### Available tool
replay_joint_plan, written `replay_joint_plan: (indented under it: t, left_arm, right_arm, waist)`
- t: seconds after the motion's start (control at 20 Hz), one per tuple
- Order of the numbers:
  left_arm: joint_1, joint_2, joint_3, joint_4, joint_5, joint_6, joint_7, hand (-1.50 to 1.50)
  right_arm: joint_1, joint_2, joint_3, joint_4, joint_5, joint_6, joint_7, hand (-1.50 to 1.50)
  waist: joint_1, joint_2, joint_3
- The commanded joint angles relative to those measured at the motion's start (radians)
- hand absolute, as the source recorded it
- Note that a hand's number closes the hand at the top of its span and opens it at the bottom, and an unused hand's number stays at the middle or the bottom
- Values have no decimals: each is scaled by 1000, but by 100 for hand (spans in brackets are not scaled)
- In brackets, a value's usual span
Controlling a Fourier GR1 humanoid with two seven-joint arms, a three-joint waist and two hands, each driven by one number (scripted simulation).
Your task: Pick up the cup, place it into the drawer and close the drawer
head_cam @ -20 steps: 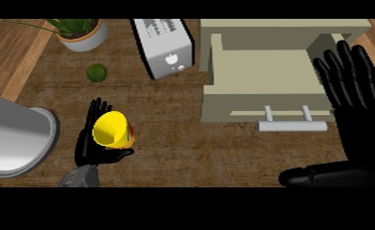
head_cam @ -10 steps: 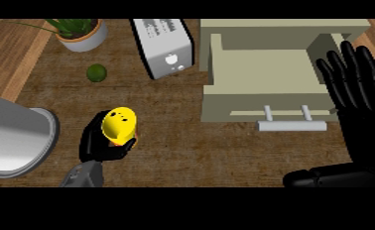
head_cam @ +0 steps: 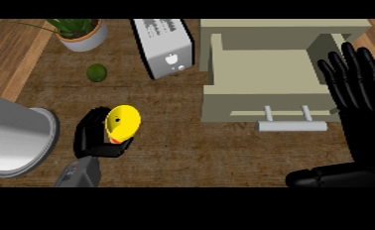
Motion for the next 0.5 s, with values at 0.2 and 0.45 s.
replay_joint_plan:
  t: [0.2,0.45]
  left_arm:
    - [72,0,-20,-183,37,-68,-35,150]
    - [109,-4,-107,-414,24,-58,110,150]
  right_arm:
    - [30,17,12,-39,8,-18,22,-150]
    - [11,18,1,-4,24,-24,-4,-150]
  waist:
    - [8,-4,1]
    - [15,-5,1]
